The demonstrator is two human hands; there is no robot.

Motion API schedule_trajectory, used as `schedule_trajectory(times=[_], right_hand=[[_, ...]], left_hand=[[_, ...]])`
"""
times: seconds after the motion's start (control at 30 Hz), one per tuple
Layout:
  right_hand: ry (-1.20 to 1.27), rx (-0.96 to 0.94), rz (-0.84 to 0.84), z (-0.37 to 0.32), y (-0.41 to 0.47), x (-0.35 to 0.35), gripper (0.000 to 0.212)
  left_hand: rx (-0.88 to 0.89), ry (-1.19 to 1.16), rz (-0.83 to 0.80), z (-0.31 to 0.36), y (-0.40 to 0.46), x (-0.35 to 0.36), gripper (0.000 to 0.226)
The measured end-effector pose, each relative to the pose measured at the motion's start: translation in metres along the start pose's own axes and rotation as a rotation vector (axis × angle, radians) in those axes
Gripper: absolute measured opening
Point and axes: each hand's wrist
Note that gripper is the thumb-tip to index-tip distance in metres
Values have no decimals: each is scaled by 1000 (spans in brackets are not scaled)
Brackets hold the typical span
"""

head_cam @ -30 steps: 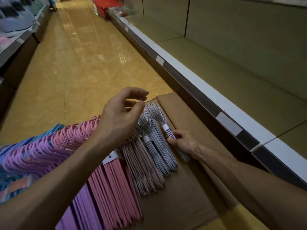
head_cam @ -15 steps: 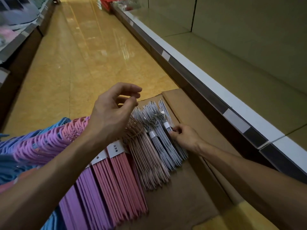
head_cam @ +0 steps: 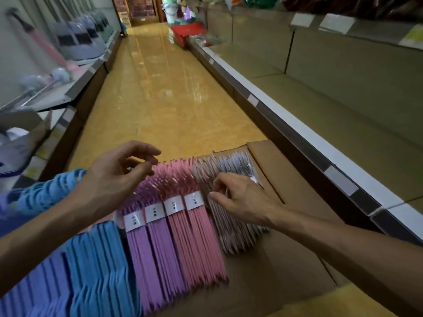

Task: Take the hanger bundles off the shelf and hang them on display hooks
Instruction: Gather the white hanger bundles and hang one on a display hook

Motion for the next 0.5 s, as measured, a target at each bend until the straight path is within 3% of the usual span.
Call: schedule_trajectory(times=[0.2, 0.5], right_hand=[[10, -132, 6, -42, 7, 15, 19], [19, -159, -36, -74, 15, 31, 17]], left_hand=[[-42, 64, 85, -22, -44, -42, 19], [-120, 98, 148, -38, -67, -73, 20]])
Point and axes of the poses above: each hand's wrist, its own y-axis towards the middle knuckle, its own x-axis out of the palm, z = x × y, and after that the axes turned 13 degrees about -z, right-handed
